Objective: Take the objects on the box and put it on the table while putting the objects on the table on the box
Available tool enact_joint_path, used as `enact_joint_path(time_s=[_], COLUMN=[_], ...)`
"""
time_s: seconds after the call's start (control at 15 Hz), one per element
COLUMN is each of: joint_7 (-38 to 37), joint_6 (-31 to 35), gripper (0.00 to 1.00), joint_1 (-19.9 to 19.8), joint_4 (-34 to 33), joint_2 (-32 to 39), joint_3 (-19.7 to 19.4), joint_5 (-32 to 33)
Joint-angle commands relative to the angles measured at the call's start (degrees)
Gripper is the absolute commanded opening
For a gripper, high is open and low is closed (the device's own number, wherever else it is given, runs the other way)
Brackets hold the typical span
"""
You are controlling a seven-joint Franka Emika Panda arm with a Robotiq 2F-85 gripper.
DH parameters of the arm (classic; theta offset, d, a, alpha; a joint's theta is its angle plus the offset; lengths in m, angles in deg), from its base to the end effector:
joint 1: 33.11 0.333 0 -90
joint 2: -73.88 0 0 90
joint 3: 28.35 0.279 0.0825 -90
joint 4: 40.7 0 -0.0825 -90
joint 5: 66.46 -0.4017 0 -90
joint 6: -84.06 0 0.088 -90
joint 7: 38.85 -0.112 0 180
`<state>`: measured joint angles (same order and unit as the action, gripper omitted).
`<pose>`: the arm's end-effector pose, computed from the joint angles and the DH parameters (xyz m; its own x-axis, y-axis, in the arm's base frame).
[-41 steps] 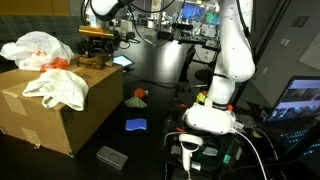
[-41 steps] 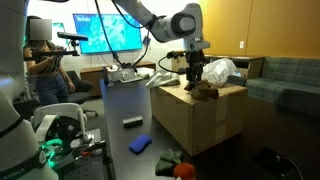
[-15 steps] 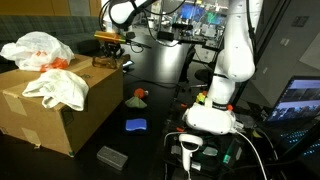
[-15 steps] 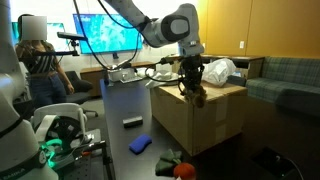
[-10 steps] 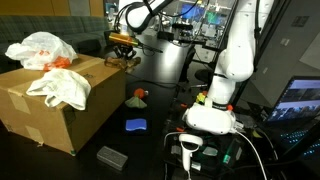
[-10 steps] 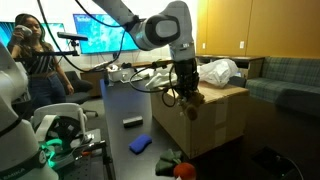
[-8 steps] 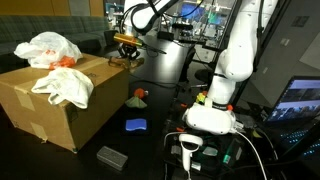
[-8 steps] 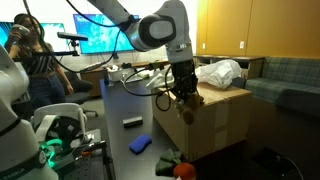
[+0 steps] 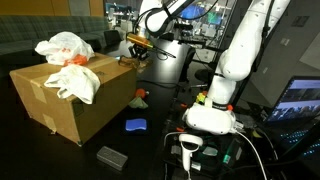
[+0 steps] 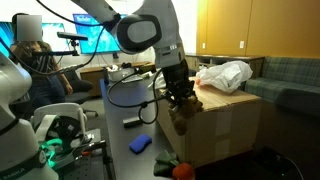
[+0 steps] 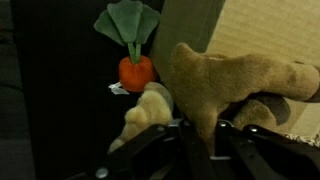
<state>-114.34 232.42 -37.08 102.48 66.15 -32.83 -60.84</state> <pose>0.4905 -0.0706 0.3024 0.1697 -0.9791 0.1117 -0.9614 -0.1894 -0.1994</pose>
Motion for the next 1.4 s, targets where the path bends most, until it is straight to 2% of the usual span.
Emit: enact_joint_path(time_s=[0.0,0.13,0.33,0.8,1.0,1.33], joint_7=[2.5,3.3,3.9,-1.0,-3.4,-5.0], joint_6=[2.2,1.8,1.9,3.0,3.2,3.3], gripper=[0.03,0.03,0.03,0.03,0.03,0.03], joint_1=[-1.4,-1.2,-1.5,-7.0,-9.4,-10.3], joint_4=[-0.4,-3.0,-3.2,5.4,9.0,11.8], joint_2=[0.0,2.2,2.0,-6.1,-8.3,-6.6], joint_3=[1.2,1.7,1.6,0.2,0.8,1.9], joint_5=[0.6,0.7,0.8,2.2,2.2,1.2])
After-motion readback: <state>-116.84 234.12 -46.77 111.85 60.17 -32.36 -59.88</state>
